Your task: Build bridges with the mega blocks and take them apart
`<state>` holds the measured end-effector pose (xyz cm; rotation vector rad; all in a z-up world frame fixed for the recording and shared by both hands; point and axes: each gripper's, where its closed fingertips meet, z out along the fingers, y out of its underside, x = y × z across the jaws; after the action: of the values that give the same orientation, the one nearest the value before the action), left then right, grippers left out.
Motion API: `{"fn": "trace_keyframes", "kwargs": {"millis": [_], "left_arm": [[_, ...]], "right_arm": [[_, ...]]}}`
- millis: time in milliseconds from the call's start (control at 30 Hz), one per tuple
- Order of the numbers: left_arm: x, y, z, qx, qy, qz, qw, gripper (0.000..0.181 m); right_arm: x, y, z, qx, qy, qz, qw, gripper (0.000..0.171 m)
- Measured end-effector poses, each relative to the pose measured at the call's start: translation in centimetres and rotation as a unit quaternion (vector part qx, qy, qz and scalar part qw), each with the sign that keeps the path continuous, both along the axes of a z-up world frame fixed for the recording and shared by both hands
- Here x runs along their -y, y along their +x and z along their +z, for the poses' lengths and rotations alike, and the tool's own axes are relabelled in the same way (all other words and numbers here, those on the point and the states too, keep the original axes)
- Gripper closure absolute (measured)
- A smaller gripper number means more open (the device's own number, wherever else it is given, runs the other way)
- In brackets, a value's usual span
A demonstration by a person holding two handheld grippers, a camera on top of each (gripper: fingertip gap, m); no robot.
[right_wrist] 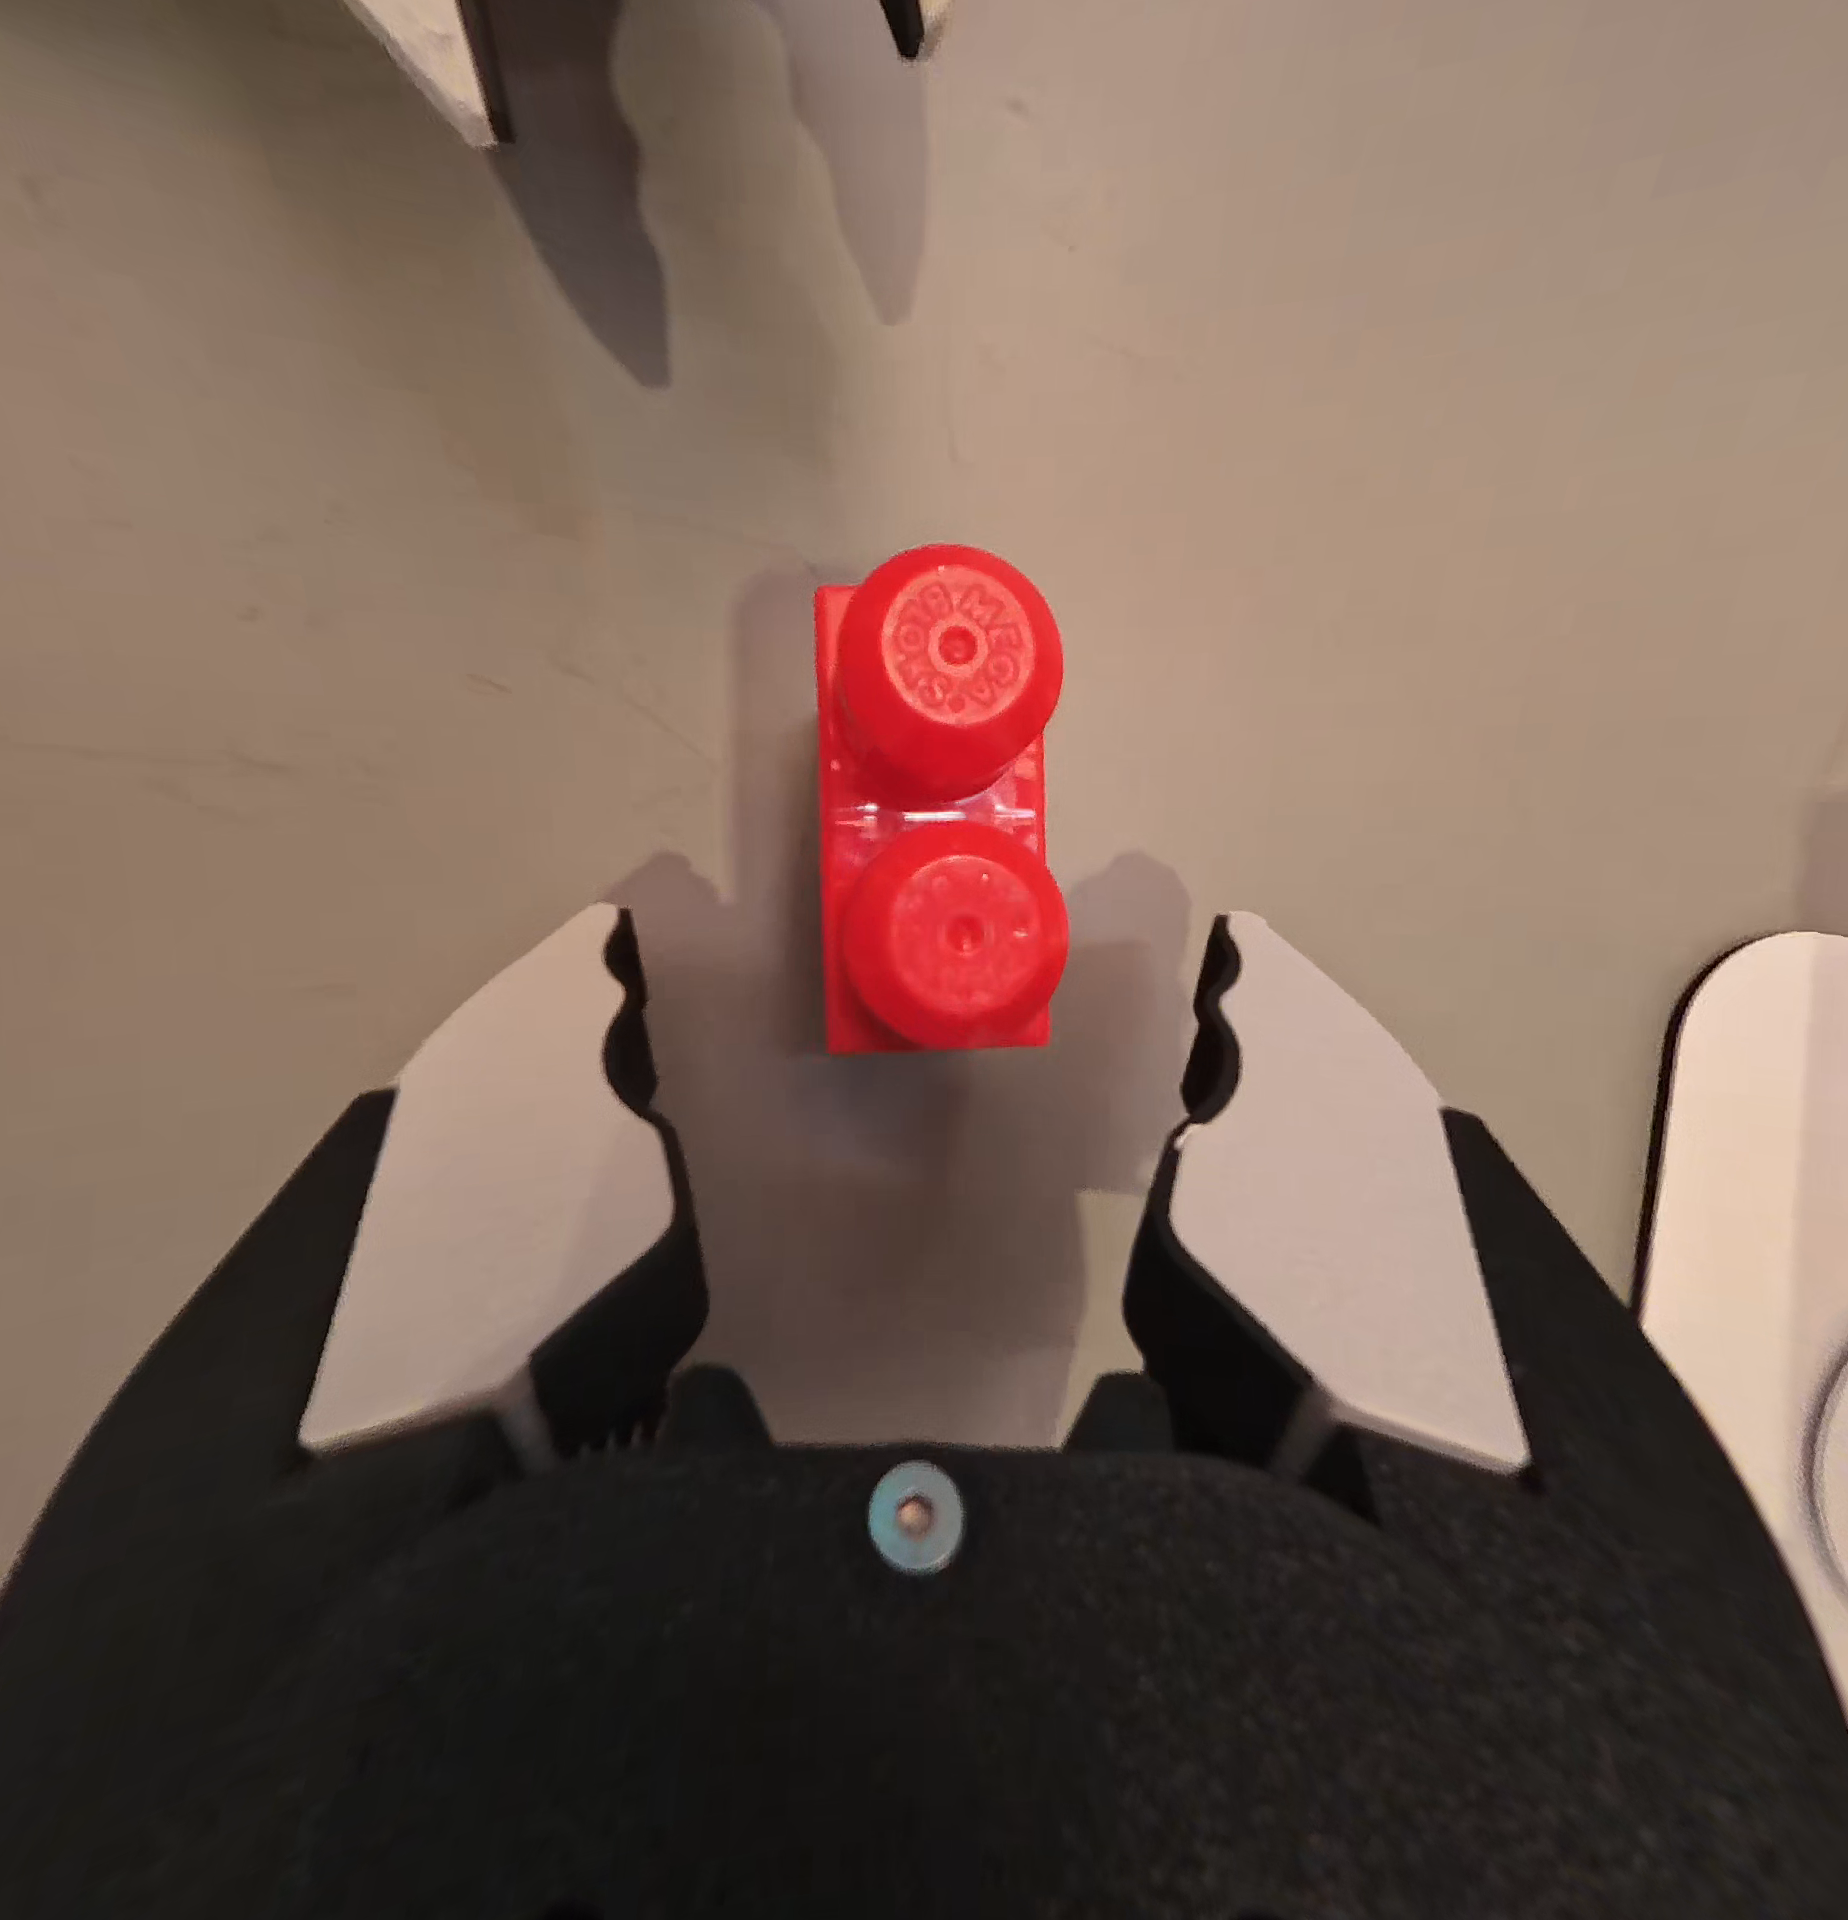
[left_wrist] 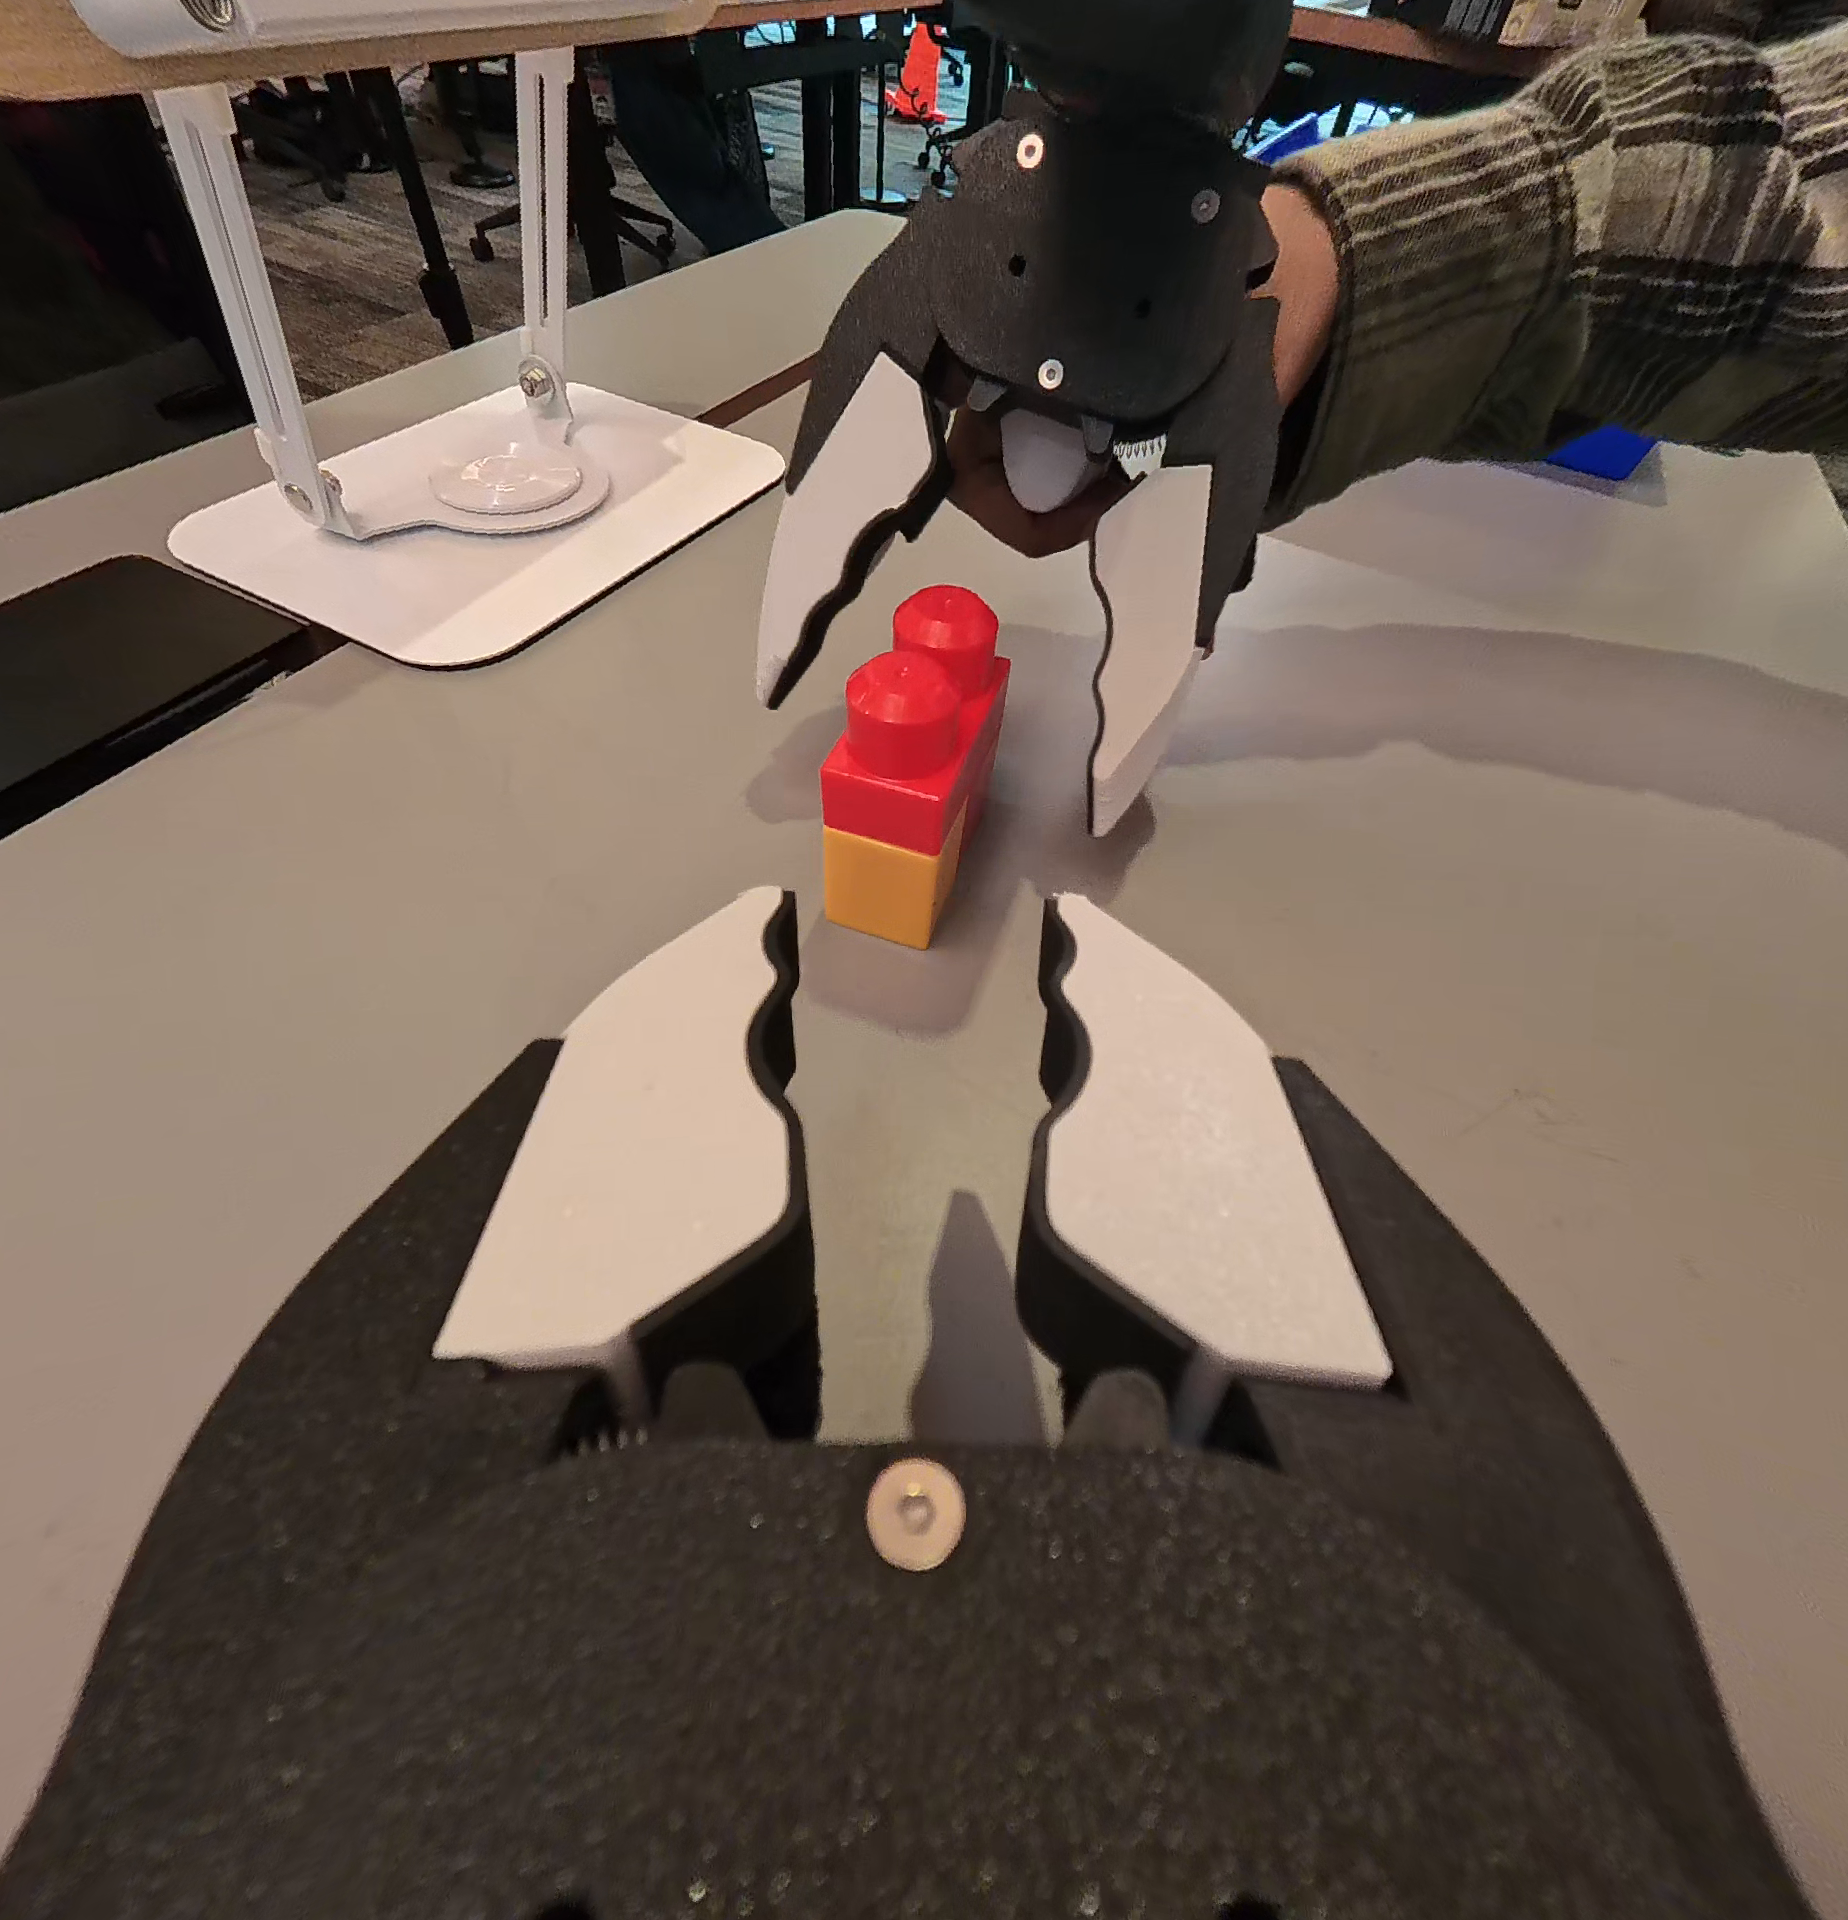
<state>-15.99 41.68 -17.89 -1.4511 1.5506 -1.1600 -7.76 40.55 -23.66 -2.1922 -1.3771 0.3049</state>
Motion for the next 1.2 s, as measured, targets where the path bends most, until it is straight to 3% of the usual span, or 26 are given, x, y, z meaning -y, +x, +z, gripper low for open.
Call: {"fn": "trace_keyframes", "kwargs": {"millis": [133, 500, 900, 1100, 1200], "left_arm": [[-0.1, 0.0, -0.1, -0.001, -0.001, 0.001, 1.0, 0.137], [-0.1, 0.1, -0.3, -0.006, -0.001, 0.001, 1.0, 0.137], [-0.1, 0.1, -0.5, -0.011, -0.001, -0.001, 1.0, 0.137], [-0.1, 0.1, -0.6, -0.012, 0.0, -0.002, 1.0, 0.137], [0.0, 0.1, -0.7, -0.015, 0.001, -0.002, 1.0, 0.137]], "right_arm": [[-0.3, 0.0, 0.2, -0.027, 0.008, -0.007, 1.0, 0.081], [-0.3, 0.0, -0.4, -0.049, 0.011, -0.009, 0.999, 0.088], [-1.0, -0.8, 1.2, -0.054, 0.011, 0.005, 0.998, 0.096], [-1.1, -1.1, 1.3, -0.047, -0.004, 0.011, 0.999, 0.108], [-0.8, -1.2, 1.2, -0.052, -0.017, 0.017, 0.998, 0.135]]}}
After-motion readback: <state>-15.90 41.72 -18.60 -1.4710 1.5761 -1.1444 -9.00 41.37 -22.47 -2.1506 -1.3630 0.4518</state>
